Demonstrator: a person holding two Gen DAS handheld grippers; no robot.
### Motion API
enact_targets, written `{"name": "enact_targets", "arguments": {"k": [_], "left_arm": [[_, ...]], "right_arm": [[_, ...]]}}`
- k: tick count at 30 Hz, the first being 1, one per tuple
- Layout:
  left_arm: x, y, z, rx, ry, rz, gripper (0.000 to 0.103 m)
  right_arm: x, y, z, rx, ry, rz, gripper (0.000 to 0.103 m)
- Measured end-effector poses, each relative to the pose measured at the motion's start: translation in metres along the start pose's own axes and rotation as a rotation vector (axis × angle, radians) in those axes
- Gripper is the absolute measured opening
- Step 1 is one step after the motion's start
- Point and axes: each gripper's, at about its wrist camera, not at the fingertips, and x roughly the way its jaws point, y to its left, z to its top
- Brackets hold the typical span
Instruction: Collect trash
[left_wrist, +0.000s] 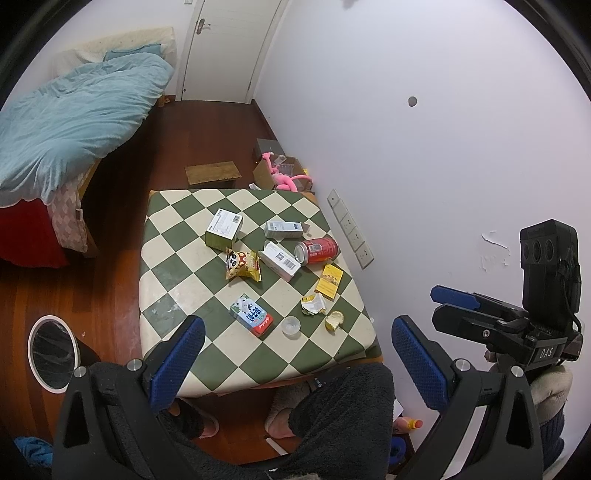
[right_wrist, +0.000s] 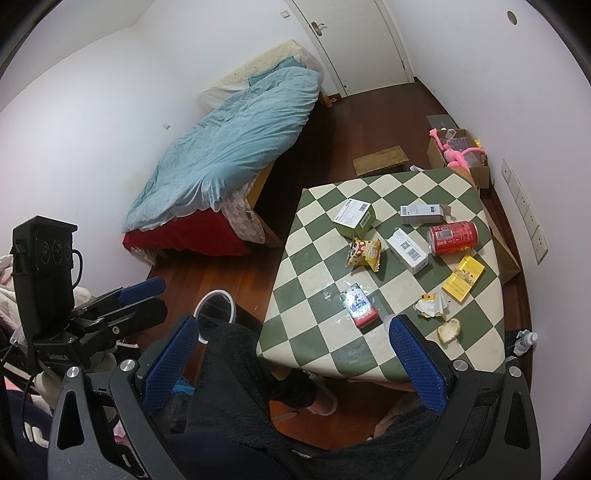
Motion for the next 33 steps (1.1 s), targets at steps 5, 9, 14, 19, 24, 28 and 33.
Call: {"name": "enact_targets", "arguments": {"k": [5, 9, 14, 19, 24, 28, 33], "left_arm": [[0.003, 0.004, 0.003, -0.004, -0.008, 0.039, 0.103], [0.027, 0.021, 0.011, 0.023, -0.049, 0.27, 0.103], [0.102, 0.071, 0.013, -0.048, 0.021, 0.433, 0.103], [0.187, 0.114, 0.009, -0.086, 0.144, 0.514, 0.103], [0.252, 0.144, 0.014, -0.076, 0.24, 0.584, 0.103], [0.296, 0.172, 0.018, -0.07, 0.316, 0.615, 0.103], [0.332, 0.195, 0.022, -0.065, 0.382, 0.609, 0.103]], "right_arm": [[0.0, -0.001, 0.012, -0.002, -0.005, 0.008, 0.103], [0.006, -0.008, 0.014, 0.03, -0.02, -0.052, 0.103], [0.047, -0.043, 0.016, 0.092, -0.009, -0.252, 0.103], [0.112, -0.094, 0.024, 0.17, 0.039, -0.315, 0.103], [0.199, -0.128, 0.051, 0.153, 0.13, -0.374, 0.086], [0.275, -0.149, 0.075, 0.091, 0.231, -0.439, 0.081], [0.348, -0.168, 0.099, -0.008, 0.359, -0.507, 0.081]]}}
